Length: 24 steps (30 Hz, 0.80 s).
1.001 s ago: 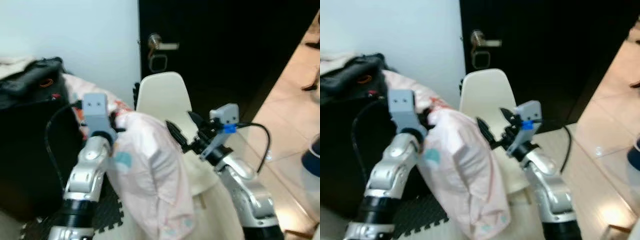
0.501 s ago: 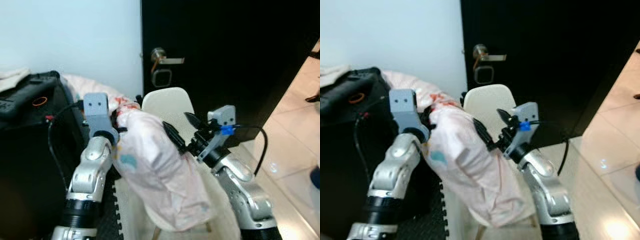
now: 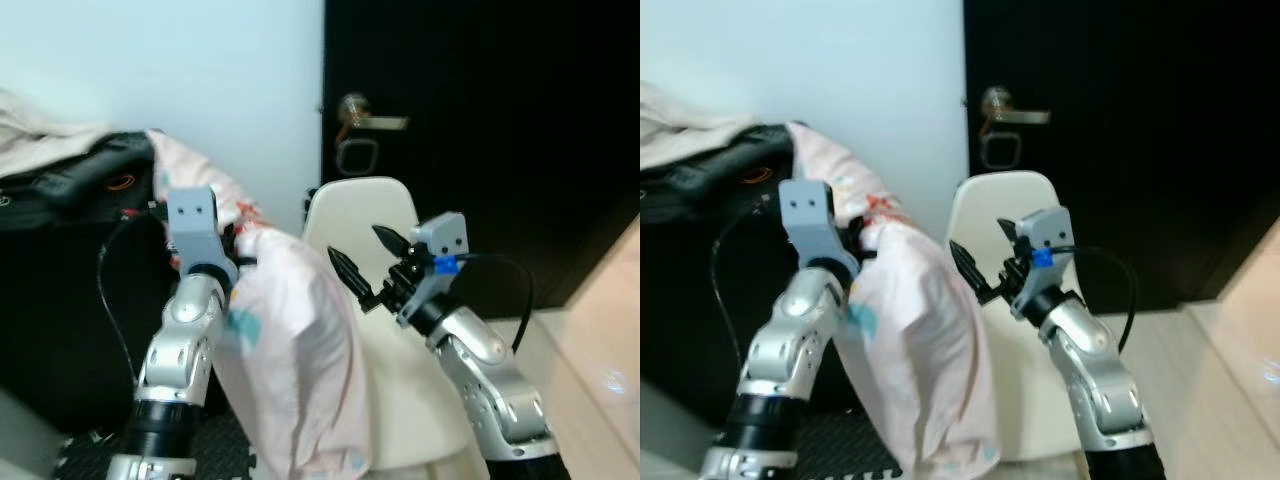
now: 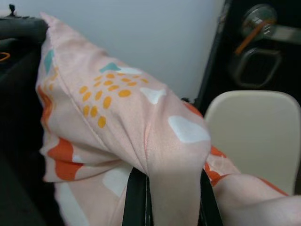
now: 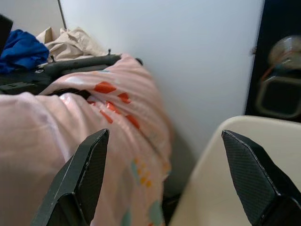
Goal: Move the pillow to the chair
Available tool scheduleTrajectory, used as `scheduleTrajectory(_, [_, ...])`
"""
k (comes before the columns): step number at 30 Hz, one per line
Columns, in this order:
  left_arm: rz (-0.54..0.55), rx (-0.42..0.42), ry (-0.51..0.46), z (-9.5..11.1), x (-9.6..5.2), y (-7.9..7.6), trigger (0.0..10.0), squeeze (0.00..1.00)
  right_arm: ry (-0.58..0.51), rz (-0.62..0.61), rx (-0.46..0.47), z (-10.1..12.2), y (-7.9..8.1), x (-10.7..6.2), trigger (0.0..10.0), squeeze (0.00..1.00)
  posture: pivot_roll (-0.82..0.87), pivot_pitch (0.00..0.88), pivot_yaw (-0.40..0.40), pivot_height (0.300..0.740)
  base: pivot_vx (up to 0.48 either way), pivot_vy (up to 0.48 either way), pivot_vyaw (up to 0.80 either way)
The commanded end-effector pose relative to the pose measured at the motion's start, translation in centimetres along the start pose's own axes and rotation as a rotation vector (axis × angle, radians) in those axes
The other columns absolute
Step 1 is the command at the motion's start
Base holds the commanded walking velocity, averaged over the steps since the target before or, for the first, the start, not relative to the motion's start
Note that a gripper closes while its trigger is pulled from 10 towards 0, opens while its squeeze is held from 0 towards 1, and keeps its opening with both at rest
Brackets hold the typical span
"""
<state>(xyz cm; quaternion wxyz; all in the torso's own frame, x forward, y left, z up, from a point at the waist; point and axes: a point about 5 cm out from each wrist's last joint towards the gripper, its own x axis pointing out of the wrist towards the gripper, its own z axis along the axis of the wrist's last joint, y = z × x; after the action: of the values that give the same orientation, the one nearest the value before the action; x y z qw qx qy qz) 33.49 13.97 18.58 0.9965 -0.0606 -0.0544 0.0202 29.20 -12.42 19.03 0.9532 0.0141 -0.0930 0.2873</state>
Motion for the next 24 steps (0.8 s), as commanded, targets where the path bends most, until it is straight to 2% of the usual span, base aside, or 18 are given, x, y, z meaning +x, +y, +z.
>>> scheduleTrajectory(1, [-0.008, -0.009, -0.1, 2.0, 0.2, -0.4, 10.0, 0.0, 0.006, -0.018, 0.02, -0.3, -0.2, -0.2, 10.0, 0.0, -0.08, 0.033, 0.017, 0.74, 0.0, 0.0, 0.0])
scheduleTrajectory(9, [0.001, -0.012, -0.084, 1.6, 0.6, -0.2, 10.0, 0.0, 0.015, -0.035, 0.012, -0.4, -0.5, -0.1, 10.0, 0.0, -0.08, 0.038, 0.016, 0.74, 0.0, 0.0, 0.0])
scheduleTrajectory(11, [0.026, -0.045, -0.02, 0.7, 1.1, 0.1, 10.0, 0.0, 0.02, -0.043, 0.009, -0.5, -0.6, -0.1, 10.0, 0.0, -0.08, 0.04, 0.011, 0.74, 0.0, 0.0, 0.0])
scheduleTrajectory(13, [0.101, -0.055, 0.118, -1.1, 1.9, 0.3, 10.0, 0.0, 0.026, -0.054, 0.008, -0.6, -0.7, -0.1, 10.0, 0.0, -0.08, 0.041, 0.01, 0.74, 0.0, 0.0, 0.0])
scheduleTrajectory(14, [0.101, -0.055, 0.118, -1.1, 1.9, 0.3, 10.0, 0.0, 0.026, -0.054, 0.008, -0.6, -0.7, -0.1, 10.0, 0.0, -0.08, 0.041, 0.01, 0.74, 0.0, 0.0, 0.0])
scheduleTrajectory(15, [0.127, -0.049, 0.16, -1.7, 2.1, 0.4, 10.0, 0.0, 0.027, -0.056, 0.007, -0.6, -0.8, -0.1, 10.0, 0.0, -0.08, 0.041, 0.01, 0.74, 0.0, 0.0, 0.0])
scheduleTrajectory(17, [0.156, -0.101, 0.199, -2.3, 2.4, 0.2, 10.0, 0.0, 0.035, -0.062, 0.006, -0.7, -0.8, 0.0, 10.0, 0.0, -0.08, 0.043, 0.012, 0.74, 0.0, 0.0, 0.0])
scheduleTrajectory(18, [0.156, -0.101, 0.199, -2.3, 2.4, 0.2, 10.0, 0.0, 0.035, -0.062, 0.006, -0.7, -0.8, 0.0, 10.0, 0.0, -0.08, 0.043, 0.012, 0.74, 0.0, 0.0, 0.0])
scheduleTrajectory(19, [0.112, -0.127, 0.236, -3.0, 2.5, -1.2, 10.0, 0.0, 0.055, -0.075, 0.008, -0.9, -0.7, 0.2, 10.0, 0.0, -0.09, 0.047, 0.018, 0.74, 0.0, 0.0, 0.0])
scheduleTrajectory(20, [0.092, -0.119, 0.243, -3.1, 2.5, -1.9, 10.0, 0.0, 0.063, -0.084, 0.01, -1.0, -0.8, 0.2, 10.0, 0.0, -0.09, 0.049, 0.023, 0.74, 0.0, 0.0, 0.0])
scheduleTrajectory(24, [0.066, -0.108, 0.243, -3.1, 2.5, -2.6, 10.0, 0.0, 0.073, -0.108, 0.025, -1.1, -0.9, 0.3, 10.0, 0.0, -0.09, 0.051, 0.024, 0.74, 0.0, 0.0, 0.0])
